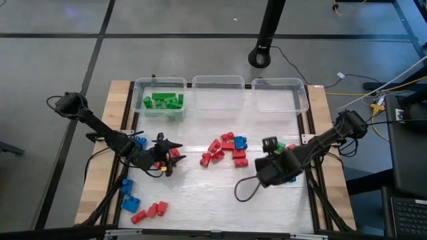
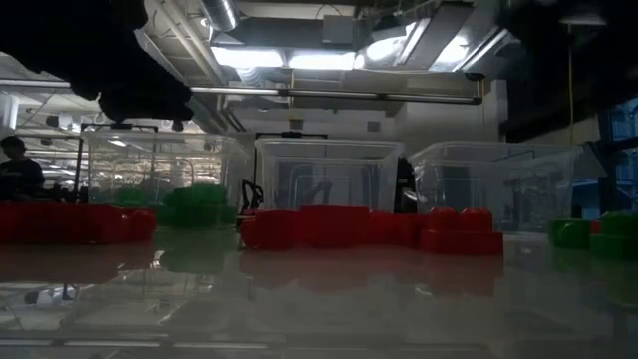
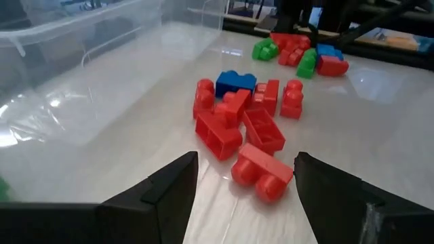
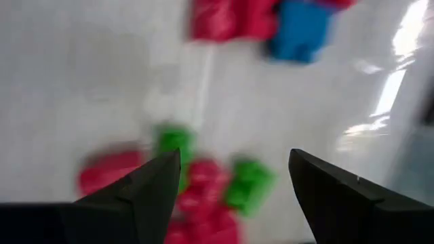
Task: Sort blocks
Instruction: Put the green game piece into the left transparent bin
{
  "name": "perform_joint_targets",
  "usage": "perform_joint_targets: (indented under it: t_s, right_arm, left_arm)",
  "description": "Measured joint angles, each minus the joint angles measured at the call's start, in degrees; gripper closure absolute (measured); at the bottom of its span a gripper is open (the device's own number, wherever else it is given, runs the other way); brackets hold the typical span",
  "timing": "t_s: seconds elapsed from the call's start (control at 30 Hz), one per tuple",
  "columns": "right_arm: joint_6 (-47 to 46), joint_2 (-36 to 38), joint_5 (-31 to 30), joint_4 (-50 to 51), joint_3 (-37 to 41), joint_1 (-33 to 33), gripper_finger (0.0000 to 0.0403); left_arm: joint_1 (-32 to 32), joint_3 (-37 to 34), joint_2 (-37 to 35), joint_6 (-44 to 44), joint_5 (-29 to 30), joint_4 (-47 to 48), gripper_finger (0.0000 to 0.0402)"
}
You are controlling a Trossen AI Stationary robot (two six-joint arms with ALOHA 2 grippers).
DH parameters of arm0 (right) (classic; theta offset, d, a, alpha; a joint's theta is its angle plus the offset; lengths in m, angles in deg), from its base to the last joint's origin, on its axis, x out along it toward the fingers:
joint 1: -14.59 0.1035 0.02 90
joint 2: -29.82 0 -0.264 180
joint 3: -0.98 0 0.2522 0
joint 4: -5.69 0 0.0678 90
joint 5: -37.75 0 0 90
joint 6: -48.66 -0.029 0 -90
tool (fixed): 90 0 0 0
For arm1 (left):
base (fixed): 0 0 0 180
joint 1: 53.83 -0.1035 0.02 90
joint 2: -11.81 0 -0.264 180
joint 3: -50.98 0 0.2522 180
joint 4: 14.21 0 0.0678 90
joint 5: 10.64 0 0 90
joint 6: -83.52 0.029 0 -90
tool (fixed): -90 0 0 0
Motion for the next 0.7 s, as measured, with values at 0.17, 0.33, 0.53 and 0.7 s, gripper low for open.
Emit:
perform_joint_targets:
  t_s: [0.17, 0.33, 0.53, 0.7]
  right_arm:
    - [-4.1, 2.4, 6.5, -8.6, 10.2, 2.6, 0.0128]
    - [-4.5, 3.4, 6.7, -13.9, 17.4, 1.8, 0.0128]
    - [-4.5, 3.5, 9.5, -19.4, 22.8, -0.4, 0.0128]
    - [-4.4, 3.5, 9.6, -22.7, 25.6, -2.0, 0.0128]
  left_arm:
    - [-0.4, 0.0, 0.0, 4.1, 0.0, -2.5, 0.0171]
    - [-1.5, 0.0, 0.0, 5.4, 0.0, -3.6, 0.0171]
    - [-1.9, 0.0, 0.0, 5.3, 0.0, -3.4, 0.0171]
    - [-1.9, 0.0, 0.0, 5.2, 0.0, -3.4, 0.0171]
